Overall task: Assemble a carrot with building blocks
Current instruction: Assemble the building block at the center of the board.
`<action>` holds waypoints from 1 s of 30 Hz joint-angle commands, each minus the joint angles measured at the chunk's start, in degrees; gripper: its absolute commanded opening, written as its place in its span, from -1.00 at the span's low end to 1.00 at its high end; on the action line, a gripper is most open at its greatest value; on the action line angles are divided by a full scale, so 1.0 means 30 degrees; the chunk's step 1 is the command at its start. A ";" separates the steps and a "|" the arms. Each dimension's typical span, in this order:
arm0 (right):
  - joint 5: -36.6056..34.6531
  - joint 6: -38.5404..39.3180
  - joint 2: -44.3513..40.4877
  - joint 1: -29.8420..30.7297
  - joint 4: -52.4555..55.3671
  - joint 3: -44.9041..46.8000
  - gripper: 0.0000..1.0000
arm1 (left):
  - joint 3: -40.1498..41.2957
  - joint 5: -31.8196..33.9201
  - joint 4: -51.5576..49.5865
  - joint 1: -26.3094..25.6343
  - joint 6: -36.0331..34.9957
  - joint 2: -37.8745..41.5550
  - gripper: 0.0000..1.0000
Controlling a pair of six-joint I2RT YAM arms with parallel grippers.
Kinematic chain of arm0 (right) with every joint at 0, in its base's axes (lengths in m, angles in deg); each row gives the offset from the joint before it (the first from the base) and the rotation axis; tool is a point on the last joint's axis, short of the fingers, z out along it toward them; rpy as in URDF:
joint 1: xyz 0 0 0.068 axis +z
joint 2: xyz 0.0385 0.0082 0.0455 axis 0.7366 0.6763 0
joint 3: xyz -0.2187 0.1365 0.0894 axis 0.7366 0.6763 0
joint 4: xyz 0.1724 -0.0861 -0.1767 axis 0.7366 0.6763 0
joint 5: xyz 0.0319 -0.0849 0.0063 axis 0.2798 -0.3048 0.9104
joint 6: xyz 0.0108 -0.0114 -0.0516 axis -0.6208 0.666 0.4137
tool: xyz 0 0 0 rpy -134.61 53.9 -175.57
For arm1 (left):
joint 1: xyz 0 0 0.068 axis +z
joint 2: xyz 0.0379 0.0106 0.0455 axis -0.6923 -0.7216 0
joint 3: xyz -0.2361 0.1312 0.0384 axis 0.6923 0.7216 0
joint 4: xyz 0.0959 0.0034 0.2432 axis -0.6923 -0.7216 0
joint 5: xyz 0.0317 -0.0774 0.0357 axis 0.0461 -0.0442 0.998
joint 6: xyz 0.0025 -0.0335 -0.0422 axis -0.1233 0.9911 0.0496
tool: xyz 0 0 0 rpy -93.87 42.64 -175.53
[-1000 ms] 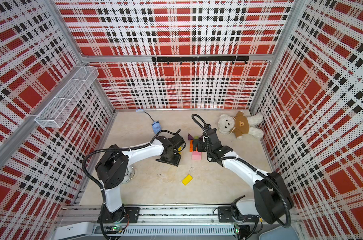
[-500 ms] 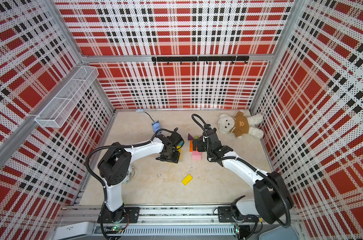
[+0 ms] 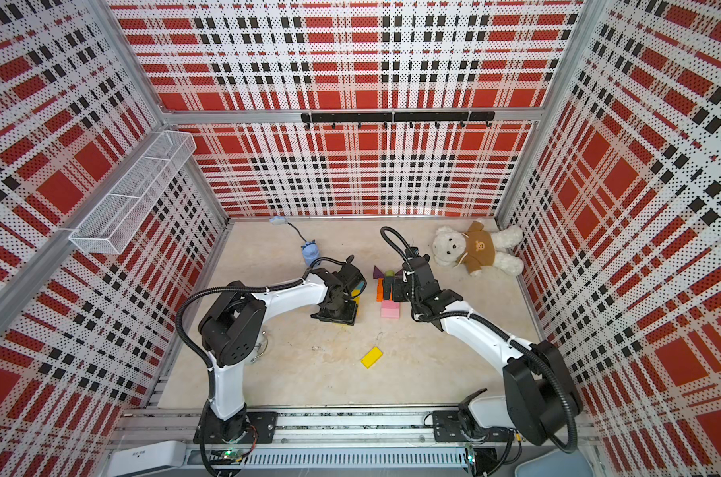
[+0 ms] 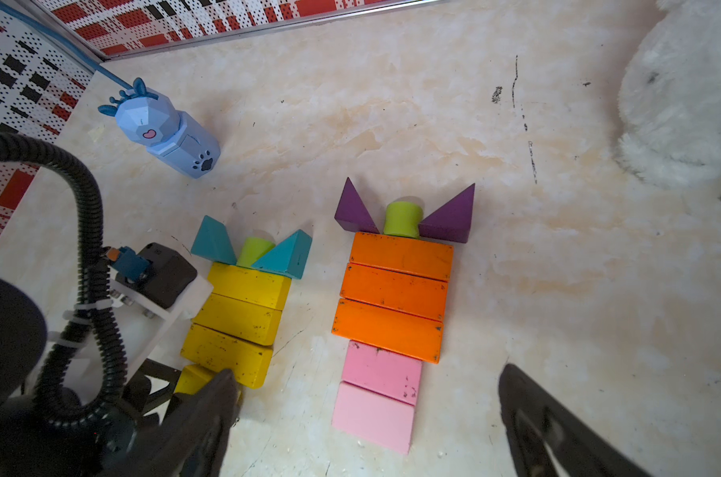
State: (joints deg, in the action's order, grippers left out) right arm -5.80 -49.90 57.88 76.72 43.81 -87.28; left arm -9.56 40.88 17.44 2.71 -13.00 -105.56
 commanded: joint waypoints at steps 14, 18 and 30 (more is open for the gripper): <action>-0.0097 0.0221 0.0270 0.0111 -0.0638 -0.0199 0.99 | -0.0363 -0.0118 0.0199 0.0407 -0.0237 -0.0634 0.41; -0.0070 0.0250 0.0308 0.0145 -0.0646 -0.0206 1.00 | -0.0235 -0.0121 0.0170 0.0313 -0.0342 -0.0548 0.50; -0.0030 0.0250 0.0231 0.0257 -0.0652 -0.0241 1.00 | 0.0084 0.0612 -0.0295 0.0217 -0.0184 0.0281 0.71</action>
State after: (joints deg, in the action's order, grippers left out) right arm -5.78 -49.87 57.96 77.07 43.81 -87.26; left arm -9.76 41.01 17.70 3.52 -13.72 -105.93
